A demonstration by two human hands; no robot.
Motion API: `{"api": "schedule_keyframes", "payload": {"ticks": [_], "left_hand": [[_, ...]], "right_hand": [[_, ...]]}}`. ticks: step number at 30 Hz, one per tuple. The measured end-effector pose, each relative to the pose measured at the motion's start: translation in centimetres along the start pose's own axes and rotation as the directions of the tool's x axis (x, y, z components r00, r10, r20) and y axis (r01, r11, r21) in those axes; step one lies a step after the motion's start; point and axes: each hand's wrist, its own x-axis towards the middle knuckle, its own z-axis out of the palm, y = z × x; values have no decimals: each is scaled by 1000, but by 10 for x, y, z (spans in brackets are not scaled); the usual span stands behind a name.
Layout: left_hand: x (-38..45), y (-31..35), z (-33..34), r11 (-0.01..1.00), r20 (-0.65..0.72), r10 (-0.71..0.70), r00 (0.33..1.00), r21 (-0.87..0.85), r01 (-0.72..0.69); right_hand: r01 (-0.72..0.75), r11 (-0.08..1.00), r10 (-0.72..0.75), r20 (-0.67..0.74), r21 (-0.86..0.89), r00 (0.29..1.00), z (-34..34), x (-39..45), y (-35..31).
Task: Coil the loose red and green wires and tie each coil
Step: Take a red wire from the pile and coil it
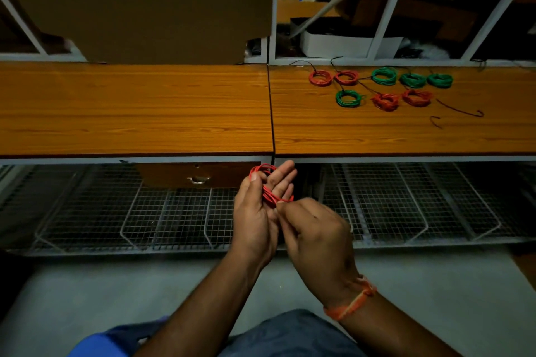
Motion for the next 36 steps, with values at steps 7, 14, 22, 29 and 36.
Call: {"api": "schedule_keyframes", "payload": {"ticks": [7, 14, 22, 29, 36], "left_hand": [[2, -2, 2, 1000, 40, -20, 999, -11, 20], [13, -15, 15, 999, 27, -39, 999, 5, 39], [39, -55, 52, 998, -12, -4, 1000, 63, 5], [75, -102, 89, 999, -109, -18, 994, -29, 15], [110, -143, 134, 988, -81, -154, 985, 8, 155]], "right_hand": [[-183, 977, 181, 34, 106, 983, 1, 4, -1], [-206, 958, 195, 76, 199, 978, -7, 8, 11], [-134, 985, 135, -4, 111, 991, -18, 34, 73], [-8, 980, 19, -55, 198, 998, -53, 55, 147], [-436, 785, 428, 124, 439, 895, -91, 95, 270]]}}
